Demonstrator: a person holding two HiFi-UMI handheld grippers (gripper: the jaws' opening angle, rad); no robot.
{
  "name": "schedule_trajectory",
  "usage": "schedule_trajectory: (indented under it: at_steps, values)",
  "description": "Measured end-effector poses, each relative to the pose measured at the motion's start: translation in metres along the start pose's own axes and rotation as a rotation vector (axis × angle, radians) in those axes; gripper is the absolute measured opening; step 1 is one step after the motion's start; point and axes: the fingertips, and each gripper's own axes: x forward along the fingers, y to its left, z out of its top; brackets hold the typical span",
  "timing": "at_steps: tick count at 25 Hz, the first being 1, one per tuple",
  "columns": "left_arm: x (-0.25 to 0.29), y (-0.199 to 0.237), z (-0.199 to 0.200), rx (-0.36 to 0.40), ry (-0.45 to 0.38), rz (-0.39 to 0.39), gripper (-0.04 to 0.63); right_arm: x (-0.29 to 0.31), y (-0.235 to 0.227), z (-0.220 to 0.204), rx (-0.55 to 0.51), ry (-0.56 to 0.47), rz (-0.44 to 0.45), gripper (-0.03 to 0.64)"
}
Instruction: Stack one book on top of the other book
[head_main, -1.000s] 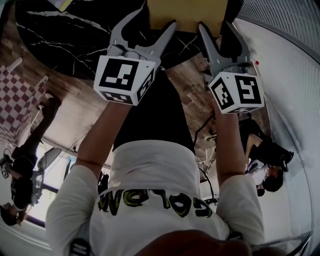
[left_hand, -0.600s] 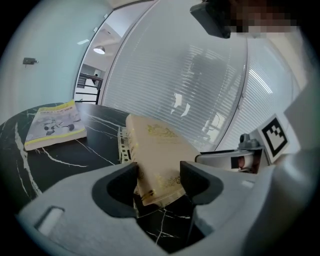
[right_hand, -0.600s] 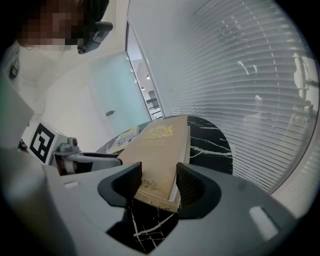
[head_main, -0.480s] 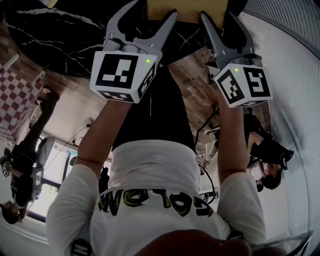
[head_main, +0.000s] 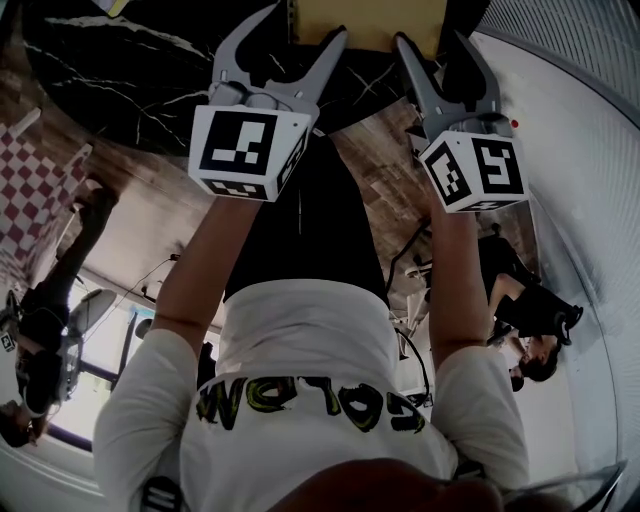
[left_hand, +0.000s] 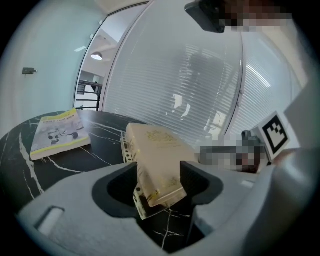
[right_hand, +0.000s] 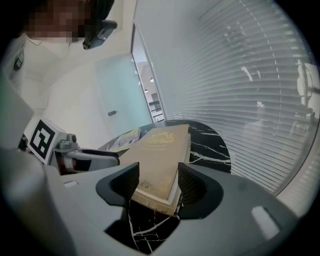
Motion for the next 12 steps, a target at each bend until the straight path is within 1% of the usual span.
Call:
schedule_trajectory:
  at_steps: [4,7,9,12]
  values:
    - [-0.012,-0.004,0.011,0.022,-0.008,-0.008,0.273,-0.013,0.01,0.01,-0.067,-0.011,-0.02,0.247]
    - [-0.026,-0.013,0.028,0.043,-0.026,-0.023,0.273,-0.025,0.021,0.024,-0.13,-0.033,-0.022,0.244]
    - [-0.036,-0.019,0.043,0.051,-0.049,-0.036,0.27,-0.034,0.03,0.038,-0.147,-0.057,-0.018,0.23]
    - [-0.056,-0.031,0.062,0.075,-0.08,-0.055,0.247,-0.048,0.046,0.057,-0.159,-0.081,-0.007,0.225]
